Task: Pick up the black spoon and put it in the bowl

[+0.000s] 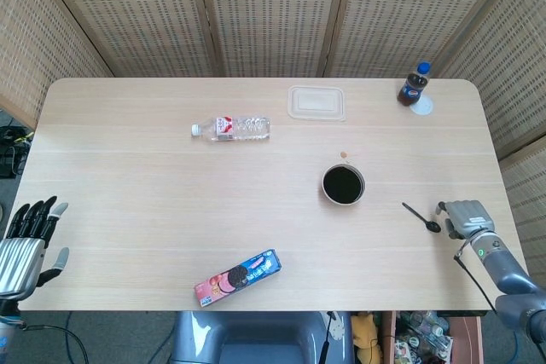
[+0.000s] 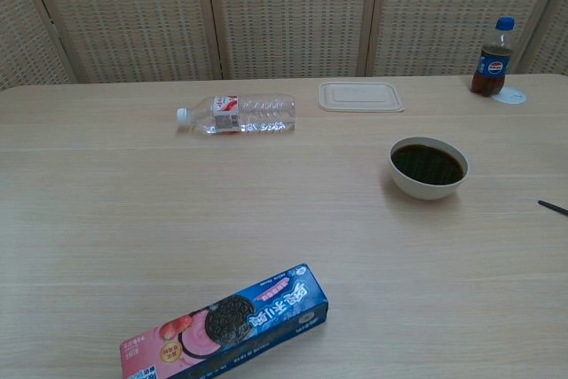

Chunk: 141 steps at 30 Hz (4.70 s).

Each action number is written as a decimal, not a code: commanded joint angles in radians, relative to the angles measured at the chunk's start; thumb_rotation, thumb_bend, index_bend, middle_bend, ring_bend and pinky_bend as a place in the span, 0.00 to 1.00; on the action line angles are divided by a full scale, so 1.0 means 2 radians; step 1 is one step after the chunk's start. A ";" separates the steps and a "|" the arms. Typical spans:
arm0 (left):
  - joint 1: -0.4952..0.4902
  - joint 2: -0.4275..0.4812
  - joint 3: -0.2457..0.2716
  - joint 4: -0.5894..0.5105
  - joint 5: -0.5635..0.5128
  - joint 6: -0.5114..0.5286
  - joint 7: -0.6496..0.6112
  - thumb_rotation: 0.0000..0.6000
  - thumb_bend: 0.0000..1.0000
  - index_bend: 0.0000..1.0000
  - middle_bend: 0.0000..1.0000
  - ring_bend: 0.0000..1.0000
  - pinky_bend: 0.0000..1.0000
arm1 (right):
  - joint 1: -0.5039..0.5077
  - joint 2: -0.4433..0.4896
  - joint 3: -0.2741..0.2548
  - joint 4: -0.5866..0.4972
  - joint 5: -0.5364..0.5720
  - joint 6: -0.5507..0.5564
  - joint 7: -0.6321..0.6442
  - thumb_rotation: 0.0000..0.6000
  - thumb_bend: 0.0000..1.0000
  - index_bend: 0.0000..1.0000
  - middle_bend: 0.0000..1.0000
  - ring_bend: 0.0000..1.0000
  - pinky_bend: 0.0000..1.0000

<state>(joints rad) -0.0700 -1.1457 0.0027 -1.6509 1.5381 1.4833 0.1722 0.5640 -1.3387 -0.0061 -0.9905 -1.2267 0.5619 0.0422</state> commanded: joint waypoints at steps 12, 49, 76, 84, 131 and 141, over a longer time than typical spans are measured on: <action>0.001 -0.001 0.002 0.001 0.001 0.000 -0.003 1.00 0.45 0.07 0.01 0.00 0.00 | 0.024 -0.002 0.017 -0.016 -0.011 -0.009 0.006 1.00 0.86 0.33 1.00 1.00 1.00; 0.005 -0.003 0.004 0.013 -0.005 -0.003 -0.016 1.00 0.45 0.07 0.00 0.00 0.00 | 0.030 -0.017 0.001 -0.054 -0.020 -0.015 -0.021 1.00 0.86 0.33 1.00 1.00 1.00; 0.004 -0.007 0.005 0.019 -0.004 -0.006 -0.025 1.00 0.45 0.07 0.00 0.00 0.00 | -0.003 0.042 0.006 -0.177 0.002 0.092 -0.091 1.00 0.60 0.48 0.61 0.71 0.98; 0.004 -0.008 0.005 0.025 -0.003 -0.005 -0.034 1.00 0.45 0.07 0.00 0.00 0.00 | -0.040 0.023 0.027 -0.202 0.018 0.200 -0.127 1.00 0.41 0.53 0.47 0.48 0.66; 0.009 -0.005 0.008 0.043 0.002 0.000 -0.058 1.00 0.45 0.07 0.00 0.00 0.00 | -0.042 -0.075 0.033 -0.070 -0.003 0.173 -0.109 1.00 0.50 0.59 0.99 0.98 1.00; 0.010 -0.003 0.010 0.043 0.001 -0.003 -0.059 1.00 0.45 0.07 0.00 0.00 0.00 | -0.035 -0.086 0.031 -0.060 0.001 0.159 -0.131 1.00 0.50 0.55 0.98 0.98 1.00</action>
<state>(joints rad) -0.0501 -1.1516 0.0222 -1.5655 1.5401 1.4772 0.0534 0.4915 -1.5075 0.0561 -1.1136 -1.2262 0.8821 -0.2162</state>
